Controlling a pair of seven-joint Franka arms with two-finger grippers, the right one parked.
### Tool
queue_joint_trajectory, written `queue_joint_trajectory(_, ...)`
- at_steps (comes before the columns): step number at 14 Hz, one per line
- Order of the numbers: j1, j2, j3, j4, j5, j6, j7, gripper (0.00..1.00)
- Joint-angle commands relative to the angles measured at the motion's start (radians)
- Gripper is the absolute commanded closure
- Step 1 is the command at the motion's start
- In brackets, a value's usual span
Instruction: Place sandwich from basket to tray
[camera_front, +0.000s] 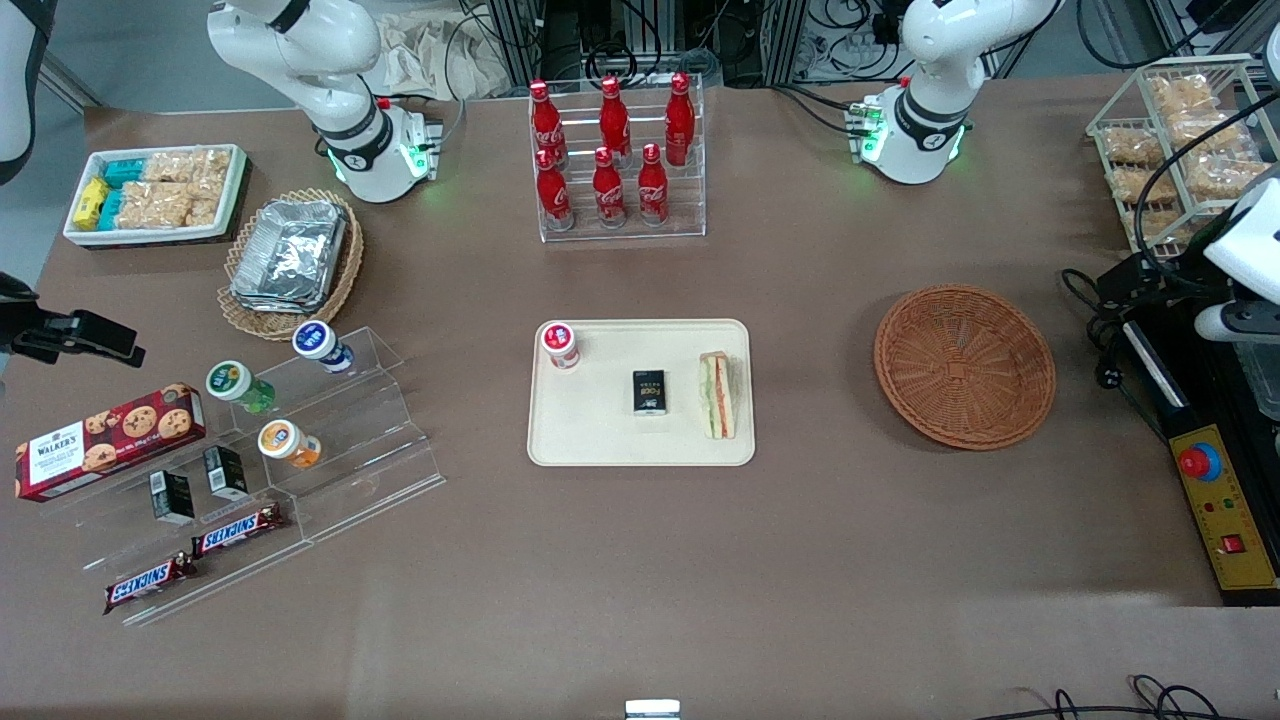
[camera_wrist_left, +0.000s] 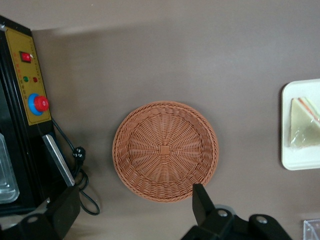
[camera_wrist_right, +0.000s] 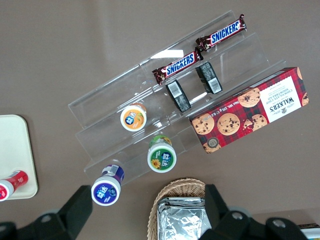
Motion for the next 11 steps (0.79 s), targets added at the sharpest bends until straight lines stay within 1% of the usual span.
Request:
queue_joint_trajectory(1, 0.009, -0.014, 0.004, -0.006, 0.000, 0.002, 0.082, 0.00)
queue_joint_trajectory(4, 0.008, 0.003, 0.001, 0.033, -0.001, -0.011, 0.081, 0.00)
queue_joint_trajectory(9, -0.002, 0.008, -0.004, 0.055, 0.000, -0.013, 0.064, 0.00)
queue_joint_trajectory(11, 0.000, 0.006, -0.002, 0.066, 0.002, -0.013, 0.030, 0.00)
